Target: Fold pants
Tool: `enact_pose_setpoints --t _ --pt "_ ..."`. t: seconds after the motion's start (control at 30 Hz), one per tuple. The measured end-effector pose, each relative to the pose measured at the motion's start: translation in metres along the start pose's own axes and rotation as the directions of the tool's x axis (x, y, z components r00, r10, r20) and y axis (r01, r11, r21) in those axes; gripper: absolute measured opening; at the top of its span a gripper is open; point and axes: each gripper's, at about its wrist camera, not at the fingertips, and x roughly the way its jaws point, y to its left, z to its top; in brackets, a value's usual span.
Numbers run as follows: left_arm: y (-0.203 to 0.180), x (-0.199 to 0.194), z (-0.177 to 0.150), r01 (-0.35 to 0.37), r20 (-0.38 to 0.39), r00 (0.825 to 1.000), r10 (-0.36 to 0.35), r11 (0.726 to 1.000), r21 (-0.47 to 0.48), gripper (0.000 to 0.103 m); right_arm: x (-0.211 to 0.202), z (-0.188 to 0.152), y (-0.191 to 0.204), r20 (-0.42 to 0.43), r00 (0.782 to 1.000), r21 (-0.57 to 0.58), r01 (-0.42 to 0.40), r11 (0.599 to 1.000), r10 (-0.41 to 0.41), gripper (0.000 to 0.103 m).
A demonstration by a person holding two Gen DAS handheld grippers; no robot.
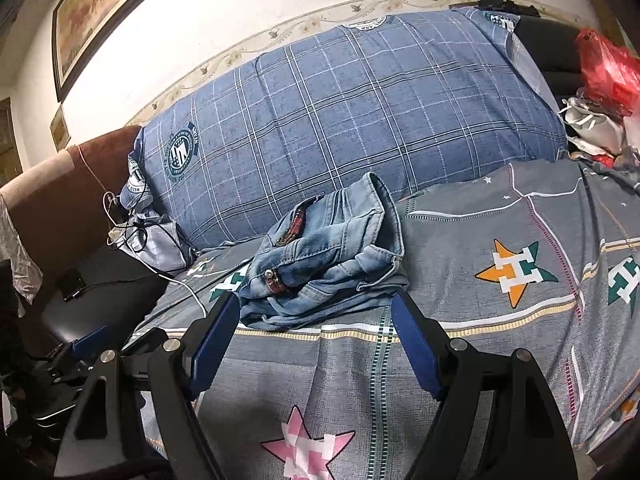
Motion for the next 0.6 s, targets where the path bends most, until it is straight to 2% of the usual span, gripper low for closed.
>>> enact_pose_setpoints --t 0.3,0.6 --pt "-0.0012 -0.0007 0.0009 0.014 0.001 1.000 -0.014 1.000 -0.001 0.098 -0.0026 0.0006 0.0003 0.013 1.000 0.002 0.005 1.000 -0.005 0.079" --pt "-0.0018 -0.0006 0.0016 0.064 -0.019 0.998 -0.064 0.998 -0.012 0.098 0.0005 0.0000 -0.0009 -0.004 0.999 0.008 0.042 0.999 -0.042 0.079"
